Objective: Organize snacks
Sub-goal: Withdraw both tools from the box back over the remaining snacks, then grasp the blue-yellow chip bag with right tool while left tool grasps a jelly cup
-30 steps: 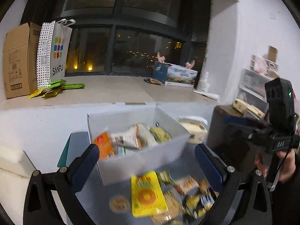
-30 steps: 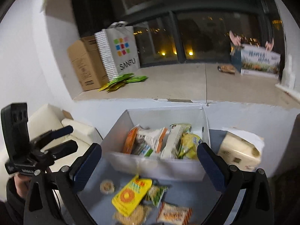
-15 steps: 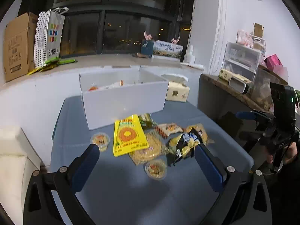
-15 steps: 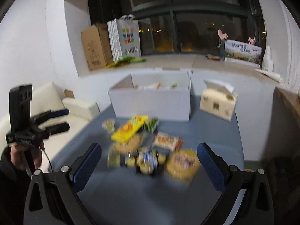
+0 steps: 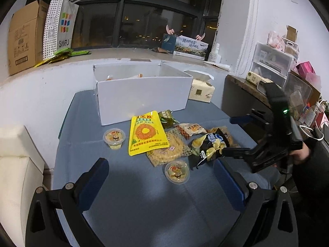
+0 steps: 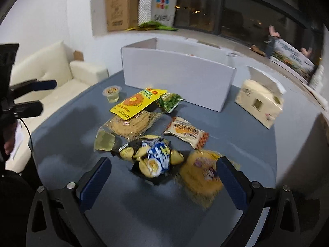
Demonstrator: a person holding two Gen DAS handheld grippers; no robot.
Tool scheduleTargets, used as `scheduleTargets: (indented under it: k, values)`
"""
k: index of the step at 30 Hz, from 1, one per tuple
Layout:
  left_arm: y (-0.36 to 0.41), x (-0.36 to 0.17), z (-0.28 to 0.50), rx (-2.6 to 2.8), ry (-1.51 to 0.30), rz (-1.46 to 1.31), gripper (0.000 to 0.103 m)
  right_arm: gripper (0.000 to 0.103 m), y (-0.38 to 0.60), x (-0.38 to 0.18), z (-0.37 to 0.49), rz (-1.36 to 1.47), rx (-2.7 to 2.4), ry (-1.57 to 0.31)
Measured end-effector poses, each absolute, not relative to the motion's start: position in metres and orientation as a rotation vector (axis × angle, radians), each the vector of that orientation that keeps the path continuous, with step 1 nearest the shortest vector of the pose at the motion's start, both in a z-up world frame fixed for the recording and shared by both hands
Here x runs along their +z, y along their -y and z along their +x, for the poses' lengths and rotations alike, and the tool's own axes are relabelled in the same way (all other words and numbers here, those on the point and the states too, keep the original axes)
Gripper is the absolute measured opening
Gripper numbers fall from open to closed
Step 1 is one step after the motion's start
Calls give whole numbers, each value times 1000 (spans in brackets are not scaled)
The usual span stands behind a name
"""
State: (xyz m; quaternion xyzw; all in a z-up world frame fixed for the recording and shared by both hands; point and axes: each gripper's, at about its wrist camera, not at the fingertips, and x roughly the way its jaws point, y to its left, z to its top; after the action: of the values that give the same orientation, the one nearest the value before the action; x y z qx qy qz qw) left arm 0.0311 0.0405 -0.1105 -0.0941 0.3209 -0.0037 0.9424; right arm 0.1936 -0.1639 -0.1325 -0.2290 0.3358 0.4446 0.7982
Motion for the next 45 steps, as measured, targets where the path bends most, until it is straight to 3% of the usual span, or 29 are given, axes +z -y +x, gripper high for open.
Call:
scheduleTargets:
  k: [7, 13, 14, 15, 17, 28, 42, 44, 45]
  values:
    - [-47, -119, 30, 7, -675, -204, 103, 103, 121, -160, 202, -693, 1003, -741]
    - [-53, -127, 31, 20, -695, -216, 103, 102, 110, -176, 210, -694, 1052, -808]
    - [-54, -129, 31, 25, -698, -217, 103, 93, 111, -176, 211, -663, 1067, -827]
    - [-54, -129, 31, 26, -699, -219, 103, 65, 111, -177, 212, -641, 1074, -843]
    - [-56, -131, 31, 28, -701, -226, 103, 57, 113, -177, 212, -625, 1039, -842]
    - [-64, -132, 43, 34, -715, -217, 103, 55, 149, -149, 198, -405, 1068, -830]
    - [-116, -175, 152, 96, -828, -160, 103, 55, 215, -116, 168, -58, 1032, -742]
    - [-117, -184, 162, 85, -851, -164, 96, 55, 219, -117, 165, -35, 1020, -738]
    - [-119, -190, 167, 81, -867, -169, 82, 55, 221, -118, 165, -30, 1017, -738]
